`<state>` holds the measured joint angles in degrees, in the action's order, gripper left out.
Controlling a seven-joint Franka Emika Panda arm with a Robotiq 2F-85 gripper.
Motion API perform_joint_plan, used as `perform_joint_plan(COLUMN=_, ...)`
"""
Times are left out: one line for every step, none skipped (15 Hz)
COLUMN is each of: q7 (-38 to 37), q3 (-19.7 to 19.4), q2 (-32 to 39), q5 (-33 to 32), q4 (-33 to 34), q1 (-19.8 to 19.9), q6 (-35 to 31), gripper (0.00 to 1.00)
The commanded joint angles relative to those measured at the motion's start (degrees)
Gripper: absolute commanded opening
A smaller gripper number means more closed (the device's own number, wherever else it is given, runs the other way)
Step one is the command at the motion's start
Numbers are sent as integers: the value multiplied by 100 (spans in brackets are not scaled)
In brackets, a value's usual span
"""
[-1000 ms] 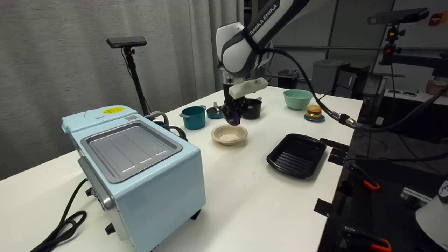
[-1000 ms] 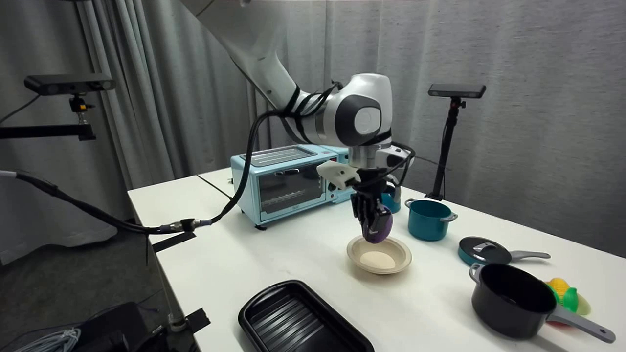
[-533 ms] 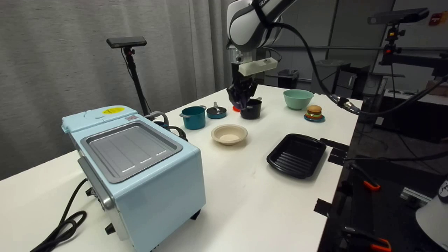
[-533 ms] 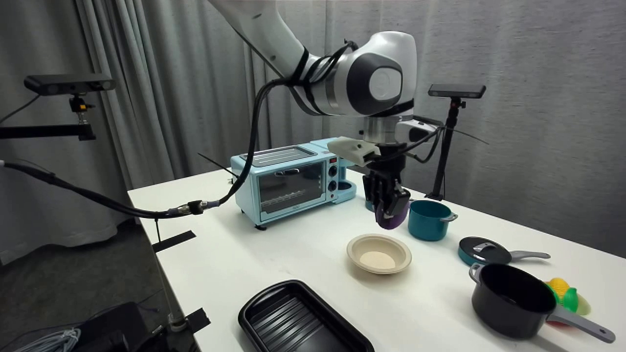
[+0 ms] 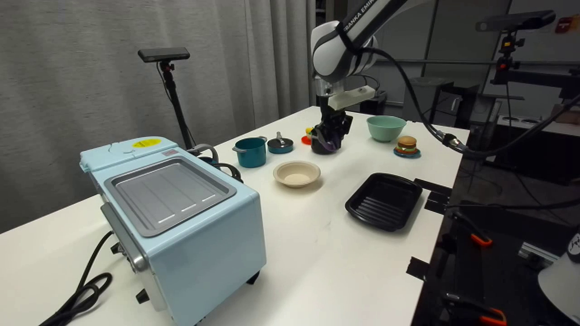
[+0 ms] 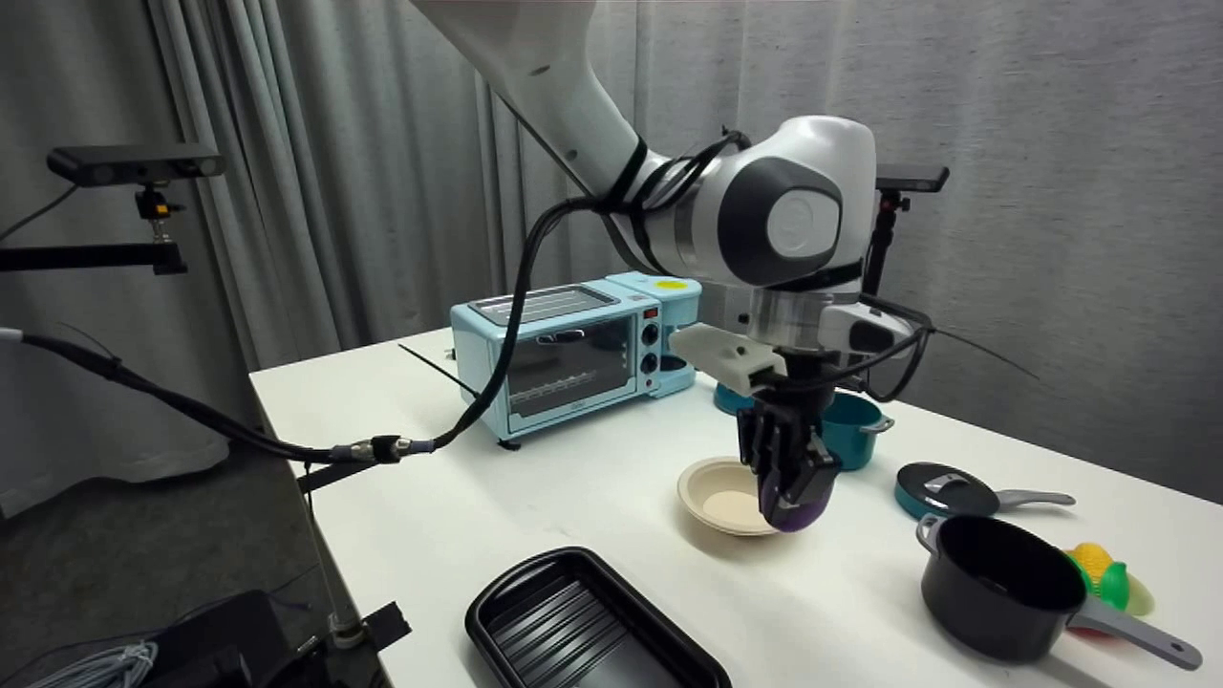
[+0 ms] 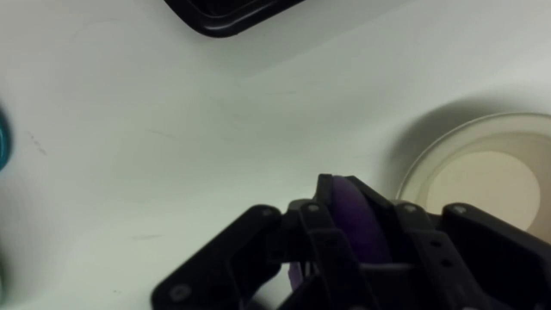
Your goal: Pick up the purple plush toy from the plate and put it on the table
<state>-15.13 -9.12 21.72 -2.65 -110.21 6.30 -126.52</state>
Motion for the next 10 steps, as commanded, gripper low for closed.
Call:
perform_joint_plan(q7=39, q3=-126, q2=362, q5=-120, q4=-4, q1=61, q6=-172, gripper=4)
perform_joint_plan(q7=18, q3=-162, q2=489, q5=-140, q4=8, q1=63, q6=-227, gripper=4)
perform_joint_plan(q7=-6, q3=-199, q2=639, q5=-153, q4=33, q1=65, q6=-311, gripper=4)
perform_joint_plan(q7=-16, q3=-224, q2=775, q5=-156, q4=67, q1=66, q6=-364, gripper=4)
perform_joint_plan(q7=-39, q3=-258, q2=897, q5=-175, q4=92, q1=55, q6=-435, gripper=4)
perform_joint_plan(q7=-57, q3=-291, q2=1020, q5=-196, q4=126, q1=42, q6=-489, gripper=4)
perform_joint_plan(q7=-68, q3=-316, q2=1120, q5=-206, q4=152, q1=35, q6=-532, gripper=4)
perform_joint_plan(q7=-88, q3=-344, q2=1218, q5=-223, q4=183, q1=26, q6=-559, gripper=4)
perform_joint_plan(q7=-102, q3=-366, q2=1287, q5=-241, q4=209, q1=20, q6=-579, gripper=4)
perform_joint_plan(q7=-105, q3=-375, q2=1321, q5=-258, q4=254, q1=18, q6=-562, gripper=4)
